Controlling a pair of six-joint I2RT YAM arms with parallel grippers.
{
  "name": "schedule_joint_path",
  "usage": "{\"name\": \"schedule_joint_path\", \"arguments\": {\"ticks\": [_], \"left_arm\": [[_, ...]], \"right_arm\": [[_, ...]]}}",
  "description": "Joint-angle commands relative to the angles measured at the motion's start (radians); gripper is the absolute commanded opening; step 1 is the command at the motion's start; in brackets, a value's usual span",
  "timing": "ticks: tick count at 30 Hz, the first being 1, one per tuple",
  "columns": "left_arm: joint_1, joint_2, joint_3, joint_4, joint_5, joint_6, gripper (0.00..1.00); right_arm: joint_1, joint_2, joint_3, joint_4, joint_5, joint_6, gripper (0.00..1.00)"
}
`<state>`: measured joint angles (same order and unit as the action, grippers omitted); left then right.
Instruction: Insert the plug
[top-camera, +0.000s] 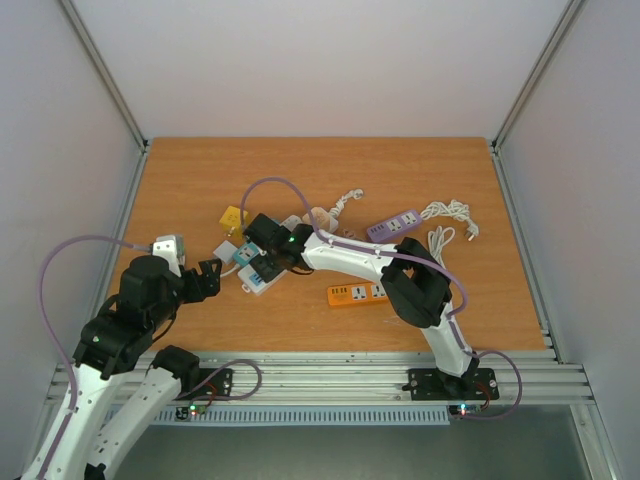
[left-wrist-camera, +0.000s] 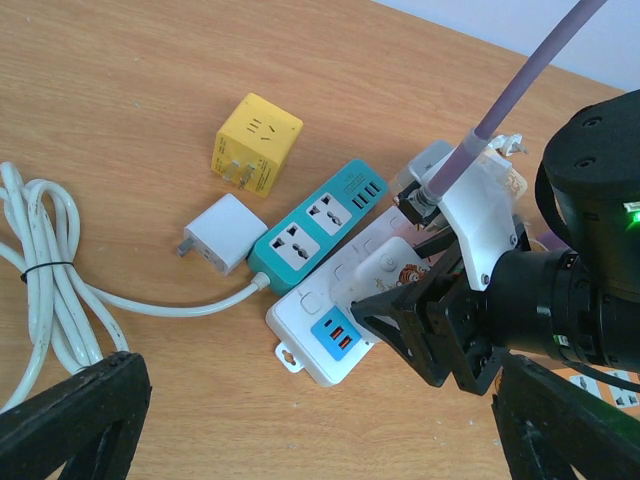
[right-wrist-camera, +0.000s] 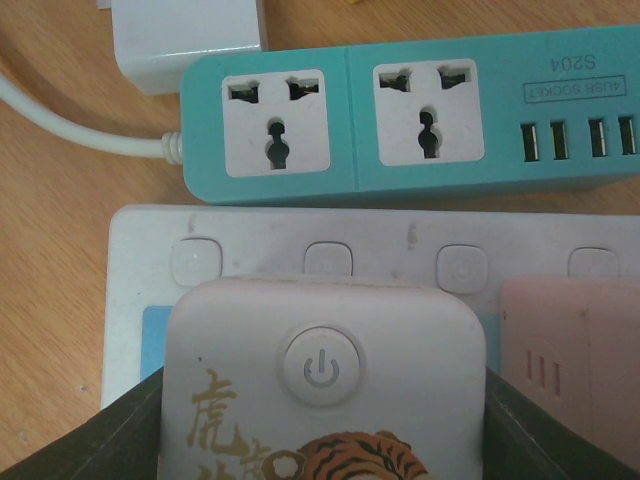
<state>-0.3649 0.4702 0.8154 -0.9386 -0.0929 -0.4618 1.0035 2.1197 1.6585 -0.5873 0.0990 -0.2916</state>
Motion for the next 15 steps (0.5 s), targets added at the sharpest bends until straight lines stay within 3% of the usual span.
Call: {"name": "schedule_joint_path", "arguments": {"ticks": [1,7,10,15], "left_arm": [[0.004,-0.009,-0.012,0.048,0.001,0.014,0.94],[0.005,-0.005,-0.01,0.048,-0.002,0.014,0.94],[0.005,-0.006,-0.01,0.047,-0.002,0.014,0.94],[0.005,-0.006,-0.012,0.05,0.0,0.014,0.94]], "right_arm": [[-0.003,0.094,-0.072,-0.076,0.064,0.009,0.38],[-0.002,-0.03,-0.051,-0.054,-0.026,0.037,0.73],[-0.002,-0.093,-0.047,-0.029,-0.124,0.042,0.82],[-0.001,-0.202,-0.109,0.018,-0.158,0.049,0.92]]}}
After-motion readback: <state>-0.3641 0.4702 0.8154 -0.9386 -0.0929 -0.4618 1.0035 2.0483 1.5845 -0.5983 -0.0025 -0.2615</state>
